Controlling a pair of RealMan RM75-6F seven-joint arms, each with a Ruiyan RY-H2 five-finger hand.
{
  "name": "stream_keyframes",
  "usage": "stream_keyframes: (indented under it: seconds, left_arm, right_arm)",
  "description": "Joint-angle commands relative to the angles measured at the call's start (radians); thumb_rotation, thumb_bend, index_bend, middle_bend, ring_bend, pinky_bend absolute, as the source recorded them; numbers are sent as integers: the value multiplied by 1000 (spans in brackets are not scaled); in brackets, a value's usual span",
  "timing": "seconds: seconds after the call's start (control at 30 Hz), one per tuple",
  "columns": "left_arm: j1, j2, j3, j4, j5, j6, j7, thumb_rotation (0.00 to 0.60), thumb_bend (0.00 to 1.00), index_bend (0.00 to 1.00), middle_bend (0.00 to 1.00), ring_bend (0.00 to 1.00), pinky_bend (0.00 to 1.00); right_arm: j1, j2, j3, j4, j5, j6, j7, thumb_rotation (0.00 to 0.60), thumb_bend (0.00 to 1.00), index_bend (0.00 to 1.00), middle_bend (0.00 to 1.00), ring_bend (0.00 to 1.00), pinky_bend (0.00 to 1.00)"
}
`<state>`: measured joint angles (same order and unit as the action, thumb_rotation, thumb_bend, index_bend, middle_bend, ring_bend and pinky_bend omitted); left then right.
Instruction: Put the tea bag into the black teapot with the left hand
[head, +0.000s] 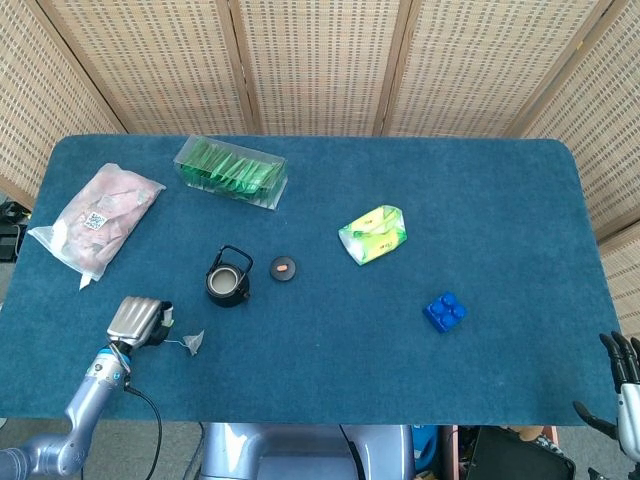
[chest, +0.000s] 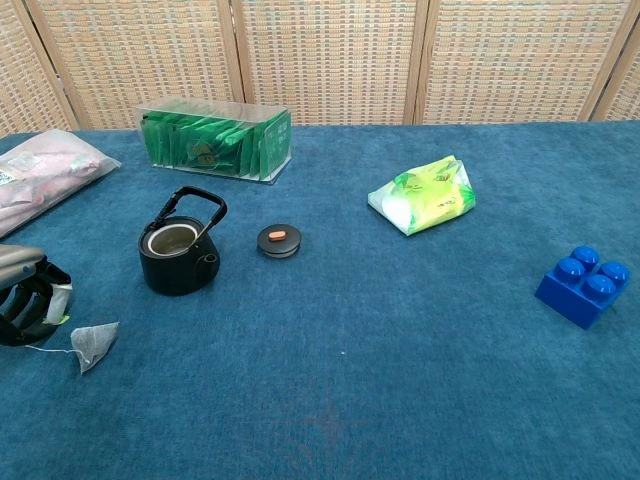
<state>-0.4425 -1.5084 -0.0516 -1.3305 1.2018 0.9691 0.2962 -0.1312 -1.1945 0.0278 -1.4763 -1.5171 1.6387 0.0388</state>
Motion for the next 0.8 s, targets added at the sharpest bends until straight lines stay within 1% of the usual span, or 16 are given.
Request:
stream_keyframes:
  seconds: [0.03, 0.1, 0.17, 0.23, 0.33, 0.53, 0.8]
  left_arm:
    - [-2, -1, -2, 3, -2, 2, 2, 600, 534, 615, 716, 645, 694]
    - [-4, -2, -3, 5, -3, 3, 3, 600, 556, 615, 716, 645, 694]
    - [-7, -2, -5, 7, -5, 2, 3, 600, 595, 615, 716, 645, 694]
    - [-10, -2, -7, 9, -7, 1, 3, 600, 659, 615, 716, 645, 694]
    - [-13, -3, -9, 11, -9, 0, 3, 600, 708, 615, 716, 645, 694]
    - [-20, -8, -12, 21, -18, -6, 0, 600, 753, 615, 716, 645, 694]
    - [-29, -16, -16, 36, -29, -14, 4, 600, 838, 616, 716, 645, 694]
  right_arm:
    - [-1, 0, 0, -1, 0, 1, -1, 600, 18, 107, 141, 0, 64]
    - [-2, 1, 0, -2, 0, 2, -2, 600, 19, 107, 141, 0, 64]
    - [-3, 2, 1, -5, 1, 3, -4, 600, 19, 107, 141, 0, 64]
    - [-3, 2, 1, -6, 1, 3, -6, 600, 19, 107, 141, 0, 64]
    - [-3, 3, 1, -10, 1, 2, -10, 600, 18, 107, 141, 0, 64]
    - [-2, 6, 3, -16, 3, -1, -15, 600, 19, 107, 141, 0, 64]
    - [-3, 4, 3, -15, 5, -2, -14, 600, 19, 107, 141, 0, 64]
